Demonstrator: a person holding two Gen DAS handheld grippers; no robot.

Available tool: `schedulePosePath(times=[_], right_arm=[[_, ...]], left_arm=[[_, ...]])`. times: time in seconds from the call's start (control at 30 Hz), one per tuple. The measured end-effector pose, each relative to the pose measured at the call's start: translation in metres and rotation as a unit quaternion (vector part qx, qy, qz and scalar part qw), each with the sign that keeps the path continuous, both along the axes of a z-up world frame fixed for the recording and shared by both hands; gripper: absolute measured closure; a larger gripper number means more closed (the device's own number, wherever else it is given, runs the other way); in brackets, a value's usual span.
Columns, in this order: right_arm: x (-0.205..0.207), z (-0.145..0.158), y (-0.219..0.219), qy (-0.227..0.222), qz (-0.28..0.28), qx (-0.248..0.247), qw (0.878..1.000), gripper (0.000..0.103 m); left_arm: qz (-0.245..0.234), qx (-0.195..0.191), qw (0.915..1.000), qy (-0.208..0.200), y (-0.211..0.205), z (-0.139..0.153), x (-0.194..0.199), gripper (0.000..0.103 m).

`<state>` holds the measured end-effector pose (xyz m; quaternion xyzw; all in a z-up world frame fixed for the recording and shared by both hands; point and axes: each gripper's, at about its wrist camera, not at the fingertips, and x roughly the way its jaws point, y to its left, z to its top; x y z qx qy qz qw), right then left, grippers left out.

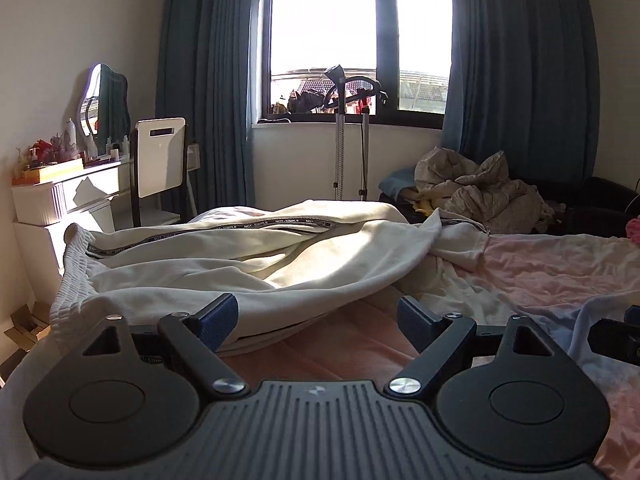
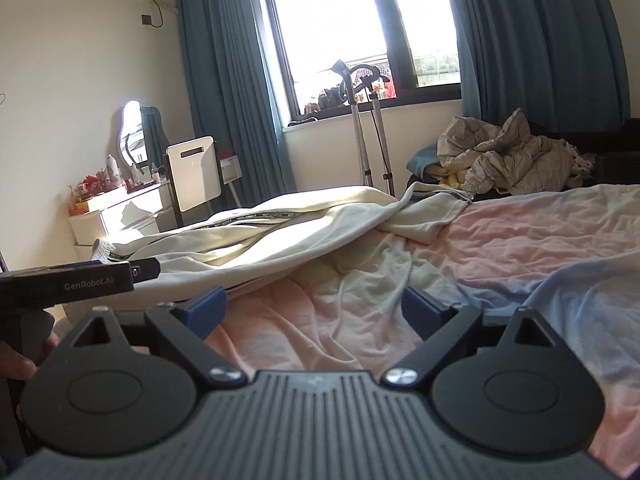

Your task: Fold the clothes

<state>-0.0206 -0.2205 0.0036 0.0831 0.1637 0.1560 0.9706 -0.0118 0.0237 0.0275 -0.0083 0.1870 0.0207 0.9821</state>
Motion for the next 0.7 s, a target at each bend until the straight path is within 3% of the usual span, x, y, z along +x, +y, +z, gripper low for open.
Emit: schedulePosePath(times=[0.1, 0.17, 0.27, 0.37, 0.57, 0.67, 0.7], right_arm=[[0.000, 0.002, 0.003, -0.007, 0.000, -0.005, 1.000, 0.009], [0.010, 0.002, 0.002, 0.002, -0.007, -0.001, 1.000, 0.009], [0.038, 0.004, -0.002, 0.027, -0.024, 0.021, 0.999, 0.008], [0.089, 0.008, -0.011, 0.057, -0.045, 0.046, 0.996, 0.008], [0.220, 0.007, -0.019, 0.104, -0.066, 0.074, 0.990, 0.008], [0.293, -0.001, -0.013, 0.117, -0.071, 0.064, 0.988, 0.009], [0.316, -0.004, -0.011, 0.123, -0.072, 0.062, 0.988, 0.009]], left_arm=[[0.004, -0.048, 0.9983, 0.032, 0.012, -0.002, 0.013, 0.014], [0.010, -0.091, 0.9941, 0.059, 0.023, -0.002, 0.025, 0.008], [0.032, -0.179, 0.9788, 0.093, 0.048, -0.010, 0.048, 0.008], [0.063, -0.241, 0.9617, 0.116, 0.075, -0.027, 0.070, 0.008], [0.097, -0.362, 0.9181, 0.129, 0.122, -0.063, 0.088, 0.008], [0.120, -0.376, 0.9115, 0.115, 0.137, -0.073, 0.096, 0.008], [0.126, -0.367, 0.9159, 0.102, 0.139, -0.076, 0.098, 0.008]])
